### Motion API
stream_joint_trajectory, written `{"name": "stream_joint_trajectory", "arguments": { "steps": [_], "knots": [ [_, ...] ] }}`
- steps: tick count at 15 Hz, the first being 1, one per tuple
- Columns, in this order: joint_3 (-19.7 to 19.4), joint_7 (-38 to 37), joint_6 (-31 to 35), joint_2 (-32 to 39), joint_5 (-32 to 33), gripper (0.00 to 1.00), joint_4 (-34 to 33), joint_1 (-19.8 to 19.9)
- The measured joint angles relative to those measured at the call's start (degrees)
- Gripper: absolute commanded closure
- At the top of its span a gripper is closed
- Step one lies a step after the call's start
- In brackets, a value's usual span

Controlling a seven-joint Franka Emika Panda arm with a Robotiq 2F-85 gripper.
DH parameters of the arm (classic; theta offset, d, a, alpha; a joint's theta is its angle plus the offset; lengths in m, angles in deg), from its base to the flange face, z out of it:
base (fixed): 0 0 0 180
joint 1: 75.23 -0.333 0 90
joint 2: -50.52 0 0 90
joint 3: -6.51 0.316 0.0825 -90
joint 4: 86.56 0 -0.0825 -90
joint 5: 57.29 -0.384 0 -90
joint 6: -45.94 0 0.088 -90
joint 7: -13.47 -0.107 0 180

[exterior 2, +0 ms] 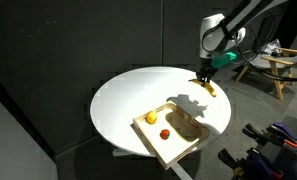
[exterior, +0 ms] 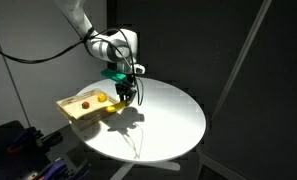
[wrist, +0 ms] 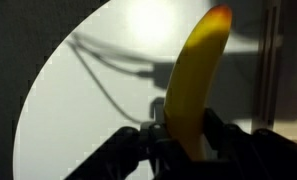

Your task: Remove the banana from the crate and put it on the table

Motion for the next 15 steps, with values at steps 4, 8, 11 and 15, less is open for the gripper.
{"name": "stream_joint_trajectory", "arguments": {
  "steps": [4,8,11,15],
  "knots": [
    [0.0,0.5,0.0,3.0,-0.7,0.80,-2.2,0.9],
    [-0.3,0.6,1.3,6.6,-0.7,0.84,-3.9,1.2],
    [-0.8,0.6,3.1,9.6,-0.7,0.84,-5.2,1.2],
    [-1.4,0.6,4.5,13.6,-0.7,0.84,-7.2,1.2]
  ]
}}
